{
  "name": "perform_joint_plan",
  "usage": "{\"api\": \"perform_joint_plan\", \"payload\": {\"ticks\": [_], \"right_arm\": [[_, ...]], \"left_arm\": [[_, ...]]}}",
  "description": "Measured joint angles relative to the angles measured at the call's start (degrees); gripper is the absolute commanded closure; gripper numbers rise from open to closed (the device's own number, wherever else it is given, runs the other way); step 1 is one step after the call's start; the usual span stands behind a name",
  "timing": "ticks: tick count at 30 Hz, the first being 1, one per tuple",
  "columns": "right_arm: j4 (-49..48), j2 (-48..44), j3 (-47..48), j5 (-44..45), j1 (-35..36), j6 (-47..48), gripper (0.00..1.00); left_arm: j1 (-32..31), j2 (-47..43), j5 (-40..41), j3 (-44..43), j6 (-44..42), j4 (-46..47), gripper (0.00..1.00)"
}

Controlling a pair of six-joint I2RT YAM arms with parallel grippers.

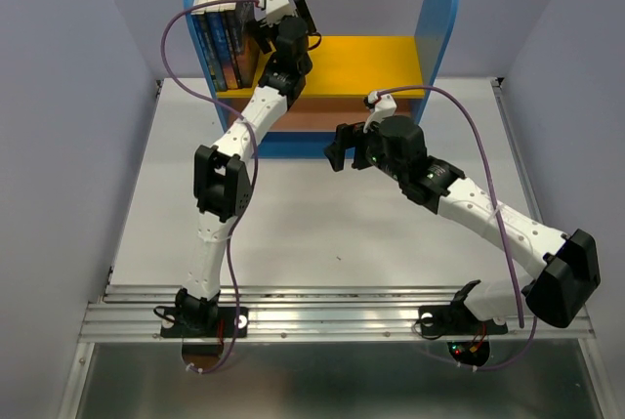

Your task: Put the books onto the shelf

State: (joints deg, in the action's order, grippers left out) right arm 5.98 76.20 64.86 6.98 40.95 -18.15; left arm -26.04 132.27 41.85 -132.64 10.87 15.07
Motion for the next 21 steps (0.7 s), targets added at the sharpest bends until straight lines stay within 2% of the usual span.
{"api": "perform_joint_plan", "payload": {"ticks": [15, 21], "right_arm": [[0.02, 0.00, 0.00, 0.04, 0.00, 0.35, 0.00], [0.00, 0.00, 0.00, 0.04, 0.00, 0.39, 0.00]], "left_arm": [[0.20, 0.00, -0.98, 2.27, 2.97, -0.79, 0.01], [0.39, -0.79, -3.76, 3.80, 3.91, -1.46, 0.01]]}}
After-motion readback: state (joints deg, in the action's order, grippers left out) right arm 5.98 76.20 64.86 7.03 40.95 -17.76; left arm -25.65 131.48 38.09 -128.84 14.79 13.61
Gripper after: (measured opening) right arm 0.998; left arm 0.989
